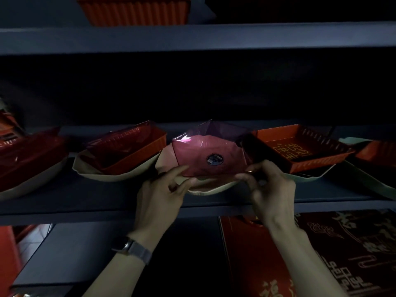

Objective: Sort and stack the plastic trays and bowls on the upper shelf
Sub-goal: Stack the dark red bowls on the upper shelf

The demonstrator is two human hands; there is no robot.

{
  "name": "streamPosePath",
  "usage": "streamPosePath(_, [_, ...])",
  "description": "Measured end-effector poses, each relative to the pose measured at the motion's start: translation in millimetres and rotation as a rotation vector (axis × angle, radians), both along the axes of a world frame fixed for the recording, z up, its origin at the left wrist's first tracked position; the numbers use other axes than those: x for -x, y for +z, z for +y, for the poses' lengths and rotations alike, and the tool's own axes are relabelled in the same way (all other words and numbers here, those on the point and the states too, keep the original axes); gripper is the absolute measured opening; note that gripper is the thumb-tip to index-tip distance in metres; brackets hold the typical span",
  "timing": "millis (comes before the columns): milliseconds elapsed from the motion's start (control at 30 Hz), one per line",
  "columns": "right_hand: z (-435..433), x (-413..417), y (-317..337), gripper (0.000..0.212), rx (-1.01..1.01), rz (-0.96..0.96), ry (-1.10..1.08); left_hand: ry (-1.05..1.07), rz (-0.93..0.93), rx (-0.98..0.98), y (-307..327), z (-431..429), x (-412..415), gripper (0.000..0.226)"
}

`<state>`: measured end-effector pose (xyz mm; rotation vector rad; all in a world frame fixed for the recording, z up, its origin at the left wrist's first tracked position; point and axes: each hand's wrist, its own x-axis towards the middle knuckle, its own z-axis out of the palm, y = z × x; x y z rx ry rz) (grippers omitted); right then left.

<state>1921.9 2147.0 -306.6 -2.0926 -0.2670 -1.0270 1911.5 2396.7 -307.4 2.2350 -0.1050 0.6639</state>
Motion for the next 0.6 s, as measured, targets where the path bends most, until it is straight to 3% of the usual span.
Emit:
streamPosePath(133, [0, 6, 4, 0.019, -0.019, -0.003, 0.02, -0.101, 0.068, 0.079, 0, -1, -1, 0.03])
streamPosePath(300, [3, 17, 10, 0.021, -0.041, 0.005, 0.04, -0.102, -0.084, -0.028, 15, -1, 3, 0.016])
streamPosePath(600, [3, 59, 34, 0.023, 0.033, -0.024, 0.119, -0.196, -0.242, -0.026, 31, 8, 44, 0.008])
